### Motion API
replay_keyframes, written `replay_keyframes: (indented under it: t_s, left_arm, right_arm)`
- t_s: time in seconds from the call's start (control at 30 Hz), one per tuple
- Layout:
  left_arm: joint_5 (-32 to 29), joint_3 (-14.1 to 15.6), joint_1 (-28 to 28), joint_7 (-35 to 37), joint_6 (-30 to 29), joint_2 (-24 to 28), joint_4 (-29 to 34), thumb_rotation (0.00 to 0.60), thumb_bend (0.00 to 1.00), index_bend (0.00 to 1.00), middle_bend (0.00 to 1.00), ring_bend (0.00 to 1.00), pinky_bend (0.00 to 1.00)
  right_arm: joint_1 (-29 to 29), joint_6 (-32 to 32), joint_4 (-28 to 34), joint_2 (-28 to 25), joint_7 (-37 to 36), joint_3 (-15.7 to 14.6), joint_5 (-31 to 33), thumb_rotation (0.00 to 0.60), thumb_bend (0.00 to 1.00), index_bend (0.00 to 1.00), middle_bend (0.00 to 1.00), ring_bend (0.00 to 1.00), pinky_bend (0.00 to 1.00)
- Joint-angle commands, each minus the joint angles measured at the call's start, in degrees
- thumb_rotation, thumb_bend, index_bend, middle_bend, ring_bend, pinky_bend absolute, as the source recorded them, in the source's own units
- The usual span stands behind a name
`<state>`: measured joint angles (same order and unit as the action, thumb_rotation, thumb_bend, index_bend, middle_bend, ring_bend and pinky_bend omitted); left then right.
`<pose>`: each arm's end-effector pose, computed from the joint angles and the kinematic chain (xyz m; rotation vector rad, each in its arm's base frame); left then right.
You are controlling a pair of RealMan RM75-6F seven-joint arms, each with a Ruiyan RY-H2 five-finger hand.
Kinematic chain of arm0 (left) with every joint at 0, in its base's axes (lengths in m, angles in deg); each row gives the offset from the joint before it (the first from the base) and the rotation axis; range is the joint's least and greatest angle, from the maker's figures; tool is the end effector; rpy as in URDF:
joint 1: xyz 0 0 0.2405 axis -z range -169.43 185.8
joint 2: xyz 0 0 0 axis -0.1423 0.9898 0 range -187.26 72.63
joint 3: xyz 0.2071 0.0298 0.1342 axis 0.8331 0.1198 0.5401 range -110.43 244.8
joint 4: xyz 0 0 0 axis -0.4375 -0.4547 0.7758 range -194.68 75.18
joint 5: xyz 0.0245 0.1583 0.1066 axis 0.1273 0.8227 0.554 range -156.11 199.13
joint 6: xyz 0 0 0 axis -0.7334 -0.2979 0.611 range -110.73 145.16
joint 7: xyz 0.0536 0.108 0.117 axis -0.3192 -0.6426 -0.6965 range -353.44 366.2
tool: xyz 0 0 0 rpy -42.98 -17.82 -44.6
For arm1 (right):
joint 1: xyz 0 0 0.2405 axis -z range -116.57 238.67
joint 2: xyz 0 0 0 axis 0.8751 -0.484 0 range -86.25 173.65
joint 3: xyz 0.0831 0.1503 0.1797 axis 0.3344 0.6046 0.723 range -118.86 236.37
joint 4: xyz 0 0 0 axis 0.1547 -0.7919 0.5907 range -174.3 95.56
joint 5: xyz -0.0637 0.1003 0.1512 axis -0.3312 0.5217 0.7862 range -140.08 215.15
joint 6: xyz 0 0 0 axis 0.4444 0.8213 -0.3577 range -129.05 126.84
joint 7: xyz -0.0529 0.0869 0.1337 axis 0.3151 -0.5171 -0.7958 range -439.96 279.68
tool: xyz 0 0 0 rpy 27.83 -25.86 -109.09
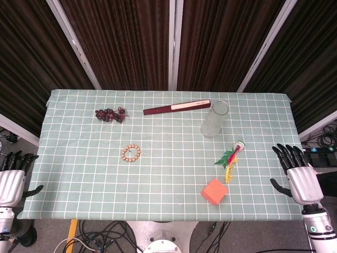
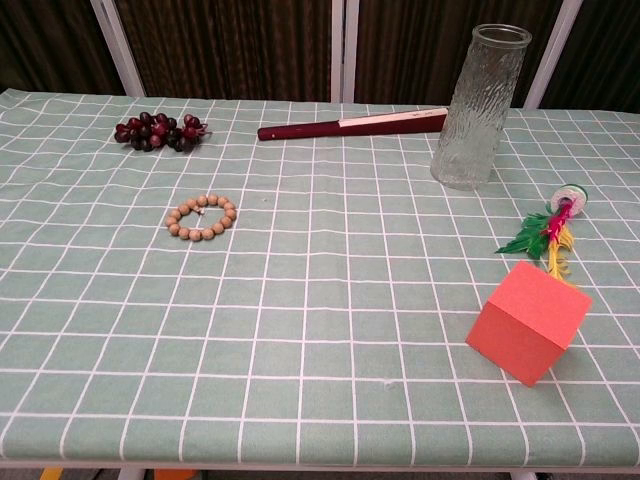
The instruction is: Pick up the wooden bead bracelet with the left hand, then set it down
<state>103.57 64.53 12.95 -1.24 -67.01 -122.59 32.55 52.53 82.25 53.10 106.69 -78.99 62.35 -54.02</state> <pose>-0.3080 0.2014 0.1669 -1.3758 -0.8628 -0.7744 -0.2704 -0.2223 0.1686 1.5259 -0.8007 0.9641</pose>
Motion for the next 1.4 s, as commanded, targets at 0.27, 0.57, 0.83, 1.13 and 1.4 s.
replay_keyframes:
  t_s: [0.27, 0.57, 0.83, 1.13, 1.4]
  left_arm:
    - [0.8, -0.5, -0.4, 0.2, -1.8, -1.2, -0.6, 0.6, 0.06, 0.21, 0.16, 0.06, 0.05]
    - [7.9, -1.4, 7.0, 6.2, 4.2, -1.2, -4.2, 0.6, 0.06, 0.29, 0.25, 0.07, 0.04]
    - [15.2, -3.6, 20.8, 11.2, 14.6, -6.5, -13.7, 0.6, 0.11, 0.42, 0.38, 0.18, 0.07]
    - [17.7, -2.3, 31.5, 12.2, 24.1, -15.7, -23.9, 0.6, 0.16, 0.41, 0.39, 0.17, 0.07]
    - [17.5, -0.9, 35.5, 6.7, 27.5, -22.5, -28.6, 0.6, 0.16, 0.41, 0.43, 0.16, 0.06]
  right_arm:
    - [0.6, 0.8, 0.2, -0.4, -0.1, -0.3, 0.3, 0.6, 0.15, 0.0, 0.04, 0.0, 0.0]
    - [2.6, 3.7, 1.6, -2.3, 0.2, -0.3, 1.0, 0.6, 0.15, 0.0, 0.04, 0.0, 0.0]
    - [2.8, 4.3, 2.5, -2.6, 0.6, -0.4, 0.3, 0.6, 0.15, 0.0, 0.04, 0.0, 0.0]
    - [3.4, 4.2, 2.6, -2.6, 1.0, -0.4, 1.4, 0.6, 0.15, 0.0, 0.04, 0.0, 0.0]
    - [3.4, 3.3, 2.3, -2.8, 0.6, -0.5, 2.3, 0.6, 0.15, 0.0, 0.05, 0.0, 0.0]
